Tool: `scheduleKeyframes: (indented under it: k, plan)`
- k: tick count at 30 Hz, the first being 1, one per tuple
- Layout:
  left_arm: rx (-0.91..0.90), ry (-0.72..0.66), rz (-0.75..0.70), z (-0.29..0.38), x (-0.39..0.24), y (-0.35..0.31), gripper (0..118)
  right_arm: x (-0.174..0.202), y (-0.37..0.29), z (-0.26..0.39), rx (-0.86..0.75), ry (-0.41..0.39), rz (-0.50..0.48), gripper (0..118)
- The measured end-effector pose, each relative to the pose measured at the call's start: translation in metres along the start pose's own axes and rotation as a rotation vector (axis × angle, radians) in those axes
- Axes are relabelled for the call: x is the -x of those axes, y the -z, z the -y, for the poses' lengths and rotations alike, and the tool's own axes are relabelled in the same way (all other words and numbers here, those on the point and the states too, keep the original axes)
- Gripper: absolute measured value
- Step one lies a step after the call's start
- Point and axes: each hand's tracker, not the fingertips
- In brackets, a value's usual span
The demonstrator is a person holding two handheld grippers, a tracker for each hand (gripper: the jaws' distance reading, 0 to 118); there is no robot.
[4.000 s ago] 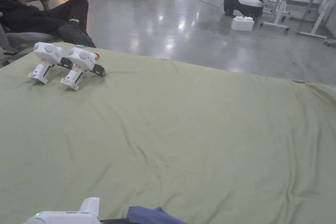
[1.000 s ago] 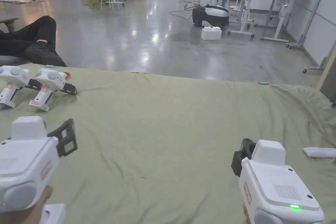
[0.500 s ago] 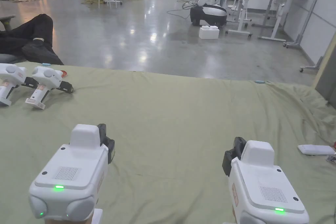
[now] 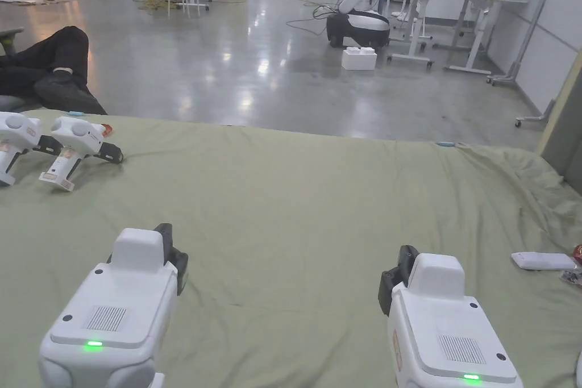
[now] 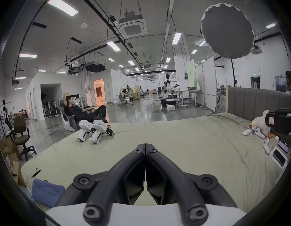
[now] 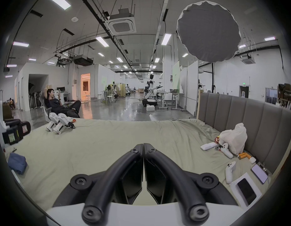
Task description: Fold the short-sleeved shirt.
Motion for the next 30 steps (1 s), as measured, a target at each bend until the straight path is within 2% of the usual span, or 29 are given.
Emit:
scheduleKeyframes:
  k: [1, 6, 8, 9, 11, 12, 13, 14, 16, 20, 23, 30]
  plan:
    - [-0.002, -0.005, -0.003, 0.001, 0.0, -0.001, 0, 0.002, -0.002, 0.0, -0.014, -0.035, 0.022, 0]
    - [-0.001, -0.018, -0.002, 0.001, 0.003, -0.005, 2, -0.001, -0.002, 0.001, 0.006, 0.031, 0.007, 1]
    - [0.002, -0.033, 0.001, 0.002, 0.003, -0.006, 18, -0.001, -0.003, 0.003, 0.004, 0.033, 0.023, 6]
    - [0.004, -0.04, -0.005, 0.003, 0.002, -0.007, 30, -0.002, -0.003, 0.003, 0.001, 0.03, 0.032, 14]
    - [0.007, -0.052, -0.006, 0.003, 0.003, -0.007, 66, -0.005, -0.003, 0.004, 0.002, 0.05, 0.025, 62]
    - [0.008, -0.057, -0.005, 0.003, 0.002, -0.008, 77, -0.005, -0.003, 0.004, 0.009, 0.057, 0.023, 81]
    - [0.005, -0.061, -0.004, 0.003, 0.001, -0.009, 88, -0.006, -0.002, 0.005, 0.015, 0.059, 0.02, 95]
    - [0.001, -0.06, 0.0, 0.003, 0.002, -0.009, 94, -0.006, -0.002, 0.005, 0.014, 0.059, 0.02, 96]
    - [-0.019, -0.05, 0.008, 0.004, 0.0, -0.012, 95, -0.006, -0.003, 0.007, -0.002, 0.056, 0.02, 96]
    - [-0.012, -0.053, -0.003, -0.003, 0.0, -0.013, 108, -0.006, -0.001, 0.008, -0.001, 0.054, 0.019, 98]
    - [-0.05, -0.078, -0.01, -0.005, 0.006, -0.016, 110, -0.006, -0.001, 0.009, 0.005, 0.076, 0.024, 103]
    - [-0.044, -0.084, -0.038, 0.0, 0.011, -0.019, 114, -0.003, 0.003, 0.013, 0.007, 0.092, 0.041, 107]
